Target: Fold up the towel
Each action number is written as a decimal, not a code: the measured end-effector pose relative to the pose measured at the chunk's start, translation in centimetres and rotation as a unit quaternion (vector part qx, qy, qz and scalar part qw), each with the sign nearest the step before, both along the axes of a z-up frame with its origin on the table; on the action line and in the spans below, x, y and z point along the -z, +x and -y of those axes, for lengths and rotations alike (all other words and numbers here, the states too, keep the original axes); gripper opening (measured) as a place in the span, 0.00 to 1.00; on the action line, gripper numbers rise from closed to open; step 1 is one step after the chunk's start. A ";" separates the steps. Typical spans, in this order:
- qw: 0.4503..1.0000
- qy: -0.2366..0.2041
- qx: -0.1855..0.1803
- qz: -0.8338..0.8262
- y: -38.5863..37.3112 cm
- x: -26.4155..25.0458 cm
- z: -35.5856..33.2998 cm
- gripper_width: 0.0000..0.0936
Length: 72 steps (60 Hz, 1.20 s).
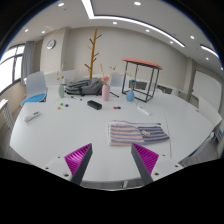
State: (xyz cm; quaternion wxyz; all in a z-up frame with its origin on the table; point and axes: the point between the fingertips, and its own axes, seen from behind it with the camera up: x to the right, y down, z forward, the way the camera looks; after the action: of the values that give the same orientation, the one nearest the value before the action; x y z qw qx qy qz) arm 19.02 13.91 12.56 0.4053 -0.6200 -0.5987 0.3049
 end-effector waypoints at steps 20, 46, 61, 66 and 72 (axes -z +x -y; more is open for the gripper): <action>0.999 -0.014 -0.024 0.032 -12.1 9.1 -1.8 0.91; 0.997 -0.016 -0.032 0.070 -19.3 14.3 -3.0 0.89; 0.996 0.024 0.004 0.089 -19.2 14.3 -4.5 0.03; 0.993 -0.020 -0.019 0.111 -18.8 14.2 -1.1 0.03; 0.988 -0.094 -0.048 0.113 -18.1 11.5 3.5 0.03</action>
State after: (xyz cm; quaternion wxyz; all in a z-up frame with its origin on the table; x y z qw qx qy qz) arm 0.93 10.39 1.05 0.2603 -0.6562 -0.6383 0.3069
